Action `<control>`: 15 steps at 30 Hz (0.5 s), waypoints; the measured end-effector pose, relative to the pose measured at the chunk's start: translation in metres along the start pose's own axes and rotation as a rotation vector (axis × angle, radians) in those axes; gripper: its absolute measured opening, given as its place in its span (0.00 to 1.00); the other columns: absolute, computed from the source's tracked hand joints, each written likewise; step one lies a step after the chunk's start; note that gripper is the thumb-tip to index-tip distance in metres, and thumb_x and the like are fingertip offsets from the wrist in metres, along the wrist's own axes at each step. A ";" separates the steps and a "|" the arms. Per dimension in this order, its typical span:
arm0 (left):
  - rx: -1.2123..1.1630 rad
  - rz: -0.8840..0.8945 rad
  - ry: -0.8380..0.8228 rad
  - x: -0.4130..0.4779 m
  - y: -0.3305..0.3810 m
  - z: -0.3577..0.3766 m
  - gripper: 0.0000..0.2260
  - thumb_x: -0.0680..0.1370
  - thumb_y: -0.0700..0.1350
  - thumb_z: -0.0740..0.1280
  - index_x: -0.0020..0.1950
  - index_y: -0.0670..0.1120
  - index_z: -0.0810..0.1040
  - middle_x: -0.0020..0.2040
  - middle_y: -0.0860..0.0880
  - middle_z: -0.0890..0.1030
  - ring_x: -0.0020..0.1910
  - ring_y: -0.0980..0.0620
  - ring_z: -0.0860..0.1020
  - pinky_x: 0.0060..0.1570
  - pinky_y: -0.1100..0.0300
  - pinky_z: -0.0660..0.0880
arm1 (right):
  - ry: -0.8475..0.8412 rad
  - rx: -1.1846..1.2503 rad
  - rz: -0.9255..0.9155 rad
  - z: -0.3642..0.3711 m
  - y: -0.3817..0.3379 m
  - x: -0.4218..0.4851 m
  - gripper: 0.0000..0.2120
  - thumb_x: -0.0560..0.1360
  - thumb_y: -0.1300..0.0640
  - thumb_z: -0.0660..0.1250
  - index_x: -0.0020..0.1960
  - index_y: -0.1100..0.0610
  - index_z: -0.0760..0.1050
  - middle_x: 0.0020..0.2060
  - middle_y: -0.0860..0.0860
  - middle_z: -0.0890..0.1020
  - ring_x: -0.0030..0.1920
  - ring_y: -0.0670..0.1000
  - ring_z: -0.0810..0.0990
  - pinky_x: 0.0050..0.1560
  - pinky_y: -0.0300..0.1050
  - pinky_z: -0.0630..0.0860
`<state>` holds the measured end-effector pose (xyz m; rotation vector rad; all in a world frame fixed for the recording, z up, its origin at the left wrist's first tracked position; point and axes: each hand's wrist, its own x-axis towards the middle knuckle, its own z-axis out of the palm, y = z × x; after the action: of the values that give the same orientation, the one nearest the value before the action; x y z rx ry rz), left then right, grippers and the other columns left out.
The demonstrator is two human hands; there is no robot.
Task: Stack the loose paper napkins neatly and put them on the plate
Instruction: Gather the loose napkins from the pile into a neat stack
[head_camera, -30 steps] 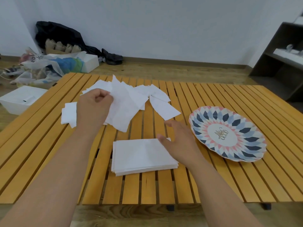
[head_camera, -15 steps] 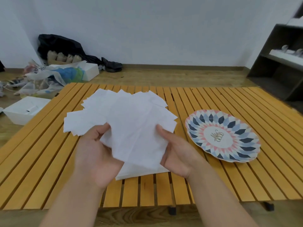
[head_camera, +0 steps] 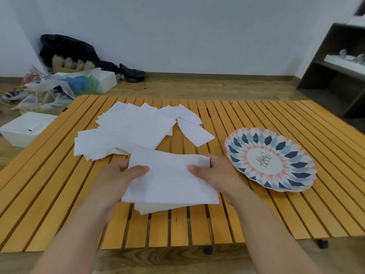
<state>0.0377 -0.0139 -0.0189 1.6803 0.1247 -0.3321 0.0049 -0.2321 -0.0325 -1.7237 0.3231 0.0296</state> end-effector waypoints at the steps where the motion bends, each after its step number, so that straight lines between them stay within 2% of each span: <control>1: 0.058 0.004 0.022 0.001 -0.001 0.000 0.06 0.74 0.42 0.71 0.50 0.49 0.82 0.48 0.50 0.85 0.48 0.48 0.82 0.46 0.52 0.78 | 0.022 -0.010 0.001 0.000 0.001 0.002 0.06 0.73 0.58 0.71 0.48 0.49 0.78 0.48 0.49 0.84 0.49 0.51 0.82 0.51 0.50 0.80; 4: 0.171 -0.016 0.050 0.004 -0.004 -0.001 0.04 0.74 0.42 0.71 0.47 0.49 0.81 0.47 0.49 0.84 0.45 0.49 0.81 0.38 0.56 0.76 | 0.066 -0.008 0.013 -0.002 0.006 0.005 0.11 0.73 0.59 0.71 0.55 0.53 0.76 0.47 0.49 0.84 0.47 0.50 0.83 0.47 0.45 0.80; 6: 0.226 -0.044 0.049 0.006 -0.007 -0.002 0.02 0.75 0.43 0.71 0.46 0.47 0.81 0.46 0.48 0.83 0.44 0.48 0.81 0.38 0.55 0.77 | 0.063 -0.042 0.012 -0.004 0.009 0.007 0.12 0.74 0.59 0.71 0.57 0.54 0.76 0.48 0.49 0.84 0.48 0.49 0.82 0.48 0.44 0.80; 8: 0.293 -0.058 0.048 0.008 -0.009 -0.001 0.06 0.76 0.45 0.70 0.45 0.42 0.80 0.45 0.46 0.83 0.44 0.46 0.81 0.41 0.51 0.80 | 0.078 -0.153 -0.014 -0.004 0.013 0.009 0.13 0.74 0.59 0.70 0.58 0.53 0.76 0.50 0.48 0.82 0.50 0.48 0.80 0.49 0.44 0.79; 10: 0.362 -0.065 0.048 0.012 -0.012 0.000 0.12 0.76 0.45 0.69 0.44 0.36 0.79 0.43 0.42 0.82 0.43 0.45 0.81 0.41 0.51 0.80 | 0.113 -0.292 -0.051 -0.003 0.017 0.012 0.13 0.74 0.59 0.69 0.58 0.51 0.75 0.50 0.45 0.80 0.50 0.46 0.78 0.47 0.42 0.78; 13: 0.495 -0.063 0.037 0.020 -0.019 0.001 0.14 0.76 0.47 0.69 0.45 0.35 0.80 0.41 0.42 0.82 0.39 0.46 0.82 0.34 0.54 0.80 | 0.150 -0.478 -0.093 -0.002 0.024 0.016 0.15 0.75 0.57 0.68 0.61 0.50 0.73 0.51 0.44 0.77 0.52 0.45 0.76 0.43 0.36 0.73; 15: 0.608 -0.049 0.050 0.025 -0.025 0.001 0.16 0.75 0.50 0.70 0.46 0.36 0.79 0.42 0.42 0.82 0.39 0.45 0.82 0.38 0.48 0.82 | 0.142 -0.581 -0.101 0.000 0.027 0.018 0.15 0.76 0.56 0.67 0.62 0.50 0.72 0.51 0.44 0.75 0.52 0.45 0.74 0.43 0.36 0.70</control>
<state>0.0547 -0.0137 -0.0502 2.2912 0.1076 -0.3888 0.0159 -0.2398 -0.0622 -2.3231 0.3534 -0.0803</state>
